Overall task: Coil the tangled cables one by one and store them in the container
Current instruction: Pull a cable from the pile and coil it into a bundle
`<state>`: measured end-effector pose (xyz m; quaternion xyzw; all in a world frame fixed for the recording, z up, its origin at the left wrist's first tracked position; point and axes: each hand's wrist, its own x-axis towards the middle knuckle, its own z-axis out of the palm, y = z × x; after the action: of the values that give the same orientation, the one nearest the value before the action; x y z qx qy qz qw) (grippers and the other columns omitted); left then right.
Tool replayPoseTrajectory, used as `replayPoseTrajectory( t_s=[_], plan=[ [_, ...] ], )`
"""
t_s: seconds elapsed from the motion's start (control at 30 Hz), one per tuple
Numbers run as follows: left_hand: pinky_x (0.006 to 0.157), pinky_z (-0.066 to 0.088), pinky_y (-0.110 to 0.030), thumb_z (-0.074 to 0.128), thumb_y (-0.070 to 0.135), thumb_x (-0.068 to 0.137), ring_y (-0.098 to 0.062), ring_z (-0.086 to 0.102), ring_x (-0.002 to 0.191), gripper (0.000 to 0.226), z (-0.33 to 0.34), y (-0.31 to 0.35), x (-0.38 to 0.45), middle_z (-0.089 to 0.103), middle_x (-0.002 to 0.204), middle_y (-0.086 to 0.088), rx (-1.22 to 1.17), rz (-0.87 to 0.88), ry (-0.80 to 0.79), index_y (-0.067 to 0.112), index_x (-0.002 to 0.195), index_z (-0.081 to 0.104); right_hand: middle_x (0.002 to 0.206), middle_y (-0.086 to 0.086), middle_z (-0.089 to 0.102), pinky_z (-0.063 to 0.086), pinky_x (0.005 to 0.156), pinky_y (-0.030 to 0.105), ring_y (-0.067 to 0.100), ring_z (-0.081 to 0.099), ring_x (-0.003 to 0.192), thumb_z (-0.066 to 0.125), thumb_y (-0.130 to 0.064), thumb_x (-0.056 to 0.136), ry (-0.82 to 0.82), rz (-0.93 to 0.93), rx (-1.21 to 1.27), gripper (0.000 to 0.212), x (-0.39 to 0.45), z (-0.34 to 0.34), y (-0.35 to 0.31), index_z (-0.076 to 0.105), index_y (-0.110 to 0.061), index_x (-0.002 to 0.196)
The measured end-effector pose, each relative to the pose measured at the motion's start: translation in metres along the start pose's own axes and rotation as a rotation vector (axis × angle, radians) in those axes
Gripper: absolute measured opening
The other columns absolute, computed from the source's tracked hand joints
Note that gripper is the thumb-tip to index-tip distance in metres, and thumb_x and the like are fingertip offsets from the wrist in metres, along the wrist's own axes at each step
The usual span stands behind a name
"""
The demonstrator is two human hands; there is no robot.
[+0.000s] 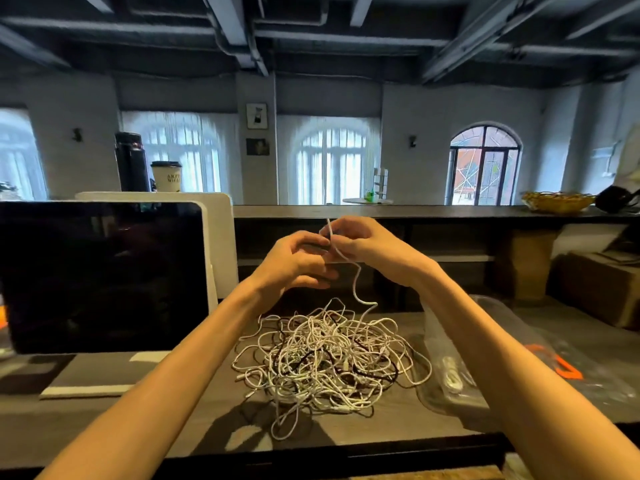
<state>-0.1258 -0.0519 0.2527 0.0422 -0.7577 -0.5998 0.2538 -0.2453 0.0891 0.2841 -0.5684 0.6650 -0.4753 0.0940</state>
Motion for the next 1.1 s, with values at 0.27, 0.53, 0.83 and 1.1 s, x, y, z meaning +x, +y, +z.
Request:
replayPoseTrajectory(
  t_s=[0.27,0.53,0.83,1.1],
  plan=[
    [0.091,0.055,-0.039,0.071,0.047,0.085,-0.011,0.064,0.098,0.047,-0.011,0.016,-0.015,0.065,0.11,0.003,1.004,0.223,-0.136,0.022,0.124,0.058,0.096,-0.003,0.072,0.054,0.075,0.019,0.007,0.071,0.082,0.082,-0.025,0.086,0.022,-0.025,-0.262,0.042,-0.001,0.002,-0.014,0.057,-0.016,0.119],
    [0.045,0.026,-0.023,0.047,0.021,0.107,-0.009,0.044,0.036,0.029,-0.02,0.031,-0.052,0.04,0.045,0.003,-0.129,-0.086,-0.525,0.004,0.098,0.068,0.095,0.006,0.069,0.052,0.077,0.024,0.016,0.065,0.085,0.073,-0.027,0.09,-0.173,-0.144,0.149,0.015,-0.011,0.002,-0.018,0.072,-0.016,0.102],
    [0.037,0.031,-0.016,0.042,0.021,0.103,-0.008,0.041,0.032,0.034,-0.001,0.05,-0.055,0.042,0.046,0.004,-0.954,-0.044,-0.419,0.002,0.107,0.07,0.056,-0.013,0.041,0.023,0.052,0.02,0.003,0.031,0.052,0.057,-0.031,0.102,0.12,-0.109,0.461,0.028,-0.005,0.044,-0.018,0.075,-0.03,0.081],
    [0.081,0.059,-0.025,0.031,0.034,0.11,-0.02,0.072,0.099,0.048,-0.032,0.053,-0.027,0.074,0.105,-0.011,-0.41,0.25,0.092,0.0,0.124,0.063,0.057,-0.012,0.052,0.033,0.057,0.022,0.002,0.045,0.054,0.043,-0.046,0.108,-0.06,-0.082,-0.194,0.046,-0.013,0.052,-0.015,0.07,-0.025,0.076]
  ],
)
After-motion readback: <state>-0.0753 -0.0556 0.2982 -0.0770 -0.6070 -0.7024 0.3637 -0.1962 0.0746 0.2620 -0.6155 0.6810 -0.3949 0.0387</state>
